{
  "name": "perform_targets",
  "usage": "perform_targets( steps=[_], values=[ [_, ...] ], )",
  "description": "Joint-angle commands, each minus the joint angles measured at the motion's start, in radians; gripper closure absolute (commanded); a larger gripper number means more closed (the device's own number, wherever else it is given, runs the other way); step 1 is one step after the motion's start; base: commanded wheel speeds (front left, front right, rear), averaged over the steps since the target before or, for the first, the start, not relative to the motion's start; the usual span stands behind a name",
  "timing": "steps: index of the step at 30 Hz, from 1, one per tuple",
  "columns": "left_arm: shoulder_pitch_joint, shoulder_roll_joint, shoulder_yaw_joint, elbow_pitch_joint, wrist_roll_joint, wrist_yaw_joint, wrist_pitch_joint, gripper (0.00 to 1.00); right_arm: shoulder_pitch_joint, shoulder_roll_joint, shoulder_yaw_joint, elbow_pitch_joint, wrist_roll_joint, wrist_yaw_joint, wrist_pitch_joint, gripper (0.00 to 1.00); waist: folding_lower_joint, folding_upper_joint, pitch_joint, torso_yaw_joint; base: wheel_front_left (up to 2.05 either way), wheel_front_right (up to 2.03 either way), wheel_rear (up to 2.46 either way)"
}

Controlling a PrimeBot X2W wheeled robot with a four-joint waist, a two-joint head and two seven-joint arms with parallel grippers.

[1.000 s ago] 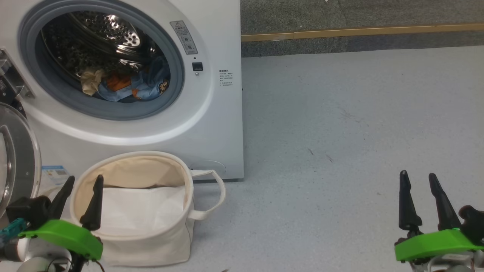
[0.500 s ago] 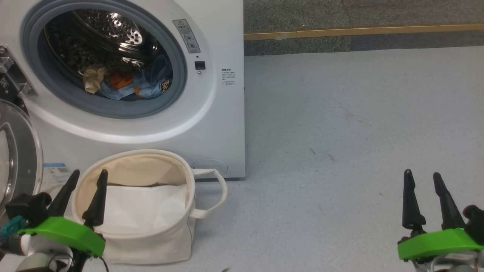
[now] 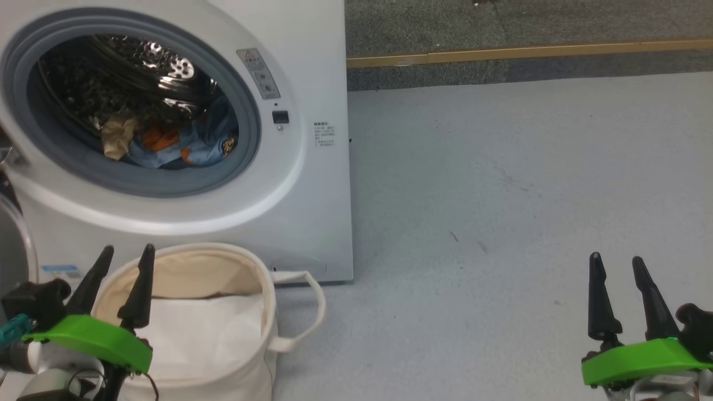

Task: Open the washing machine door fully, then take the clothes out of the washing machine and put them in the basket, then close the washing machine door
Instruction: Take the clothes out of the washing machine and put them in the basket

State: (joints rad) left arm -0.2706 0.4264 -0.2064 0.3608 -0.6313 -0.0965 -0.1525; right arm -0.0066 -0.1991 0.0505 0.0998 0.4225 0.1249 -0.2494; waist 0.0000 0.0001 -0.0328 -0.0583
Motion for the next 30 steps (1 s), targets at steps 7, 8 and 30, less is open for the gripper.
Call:
perform_targets(
  steps=[7, 8, 30],
  values=[
    [-0.077, 0.035, 0.066, -0.015, -0.016, 0.029, -0.018, 0.0, -0.031, -0.017, 0.023, -0.032, -0.006, 0.006, -0.012, 0.0, 0.0, -0.0001, 0.006, -0.002, 1.81, -1.82, 0.01],
    [-0.078, 0.032, 0.07, -0.014, -0.019, 0.033, -0.023, 0.0, -0.031, -0.017, 0.024, -0.033, -0.006, 0.006, -0.012, 0.0, 0.0, -0.0001, 0.007, -0.002, 1.28, -1.28, 0.0],
    [-0.134, -0.005, 0.042, 0.106, -0.009, 0.043, -0.063, 0.0, -0.042, -0.027, 0.04, -0.035, 0.006, 0.006, -0.012, 0.0, 0.0, -0.0001, 0.025, 0.004, 0.25, -0.25, 0.0]
  ],
)
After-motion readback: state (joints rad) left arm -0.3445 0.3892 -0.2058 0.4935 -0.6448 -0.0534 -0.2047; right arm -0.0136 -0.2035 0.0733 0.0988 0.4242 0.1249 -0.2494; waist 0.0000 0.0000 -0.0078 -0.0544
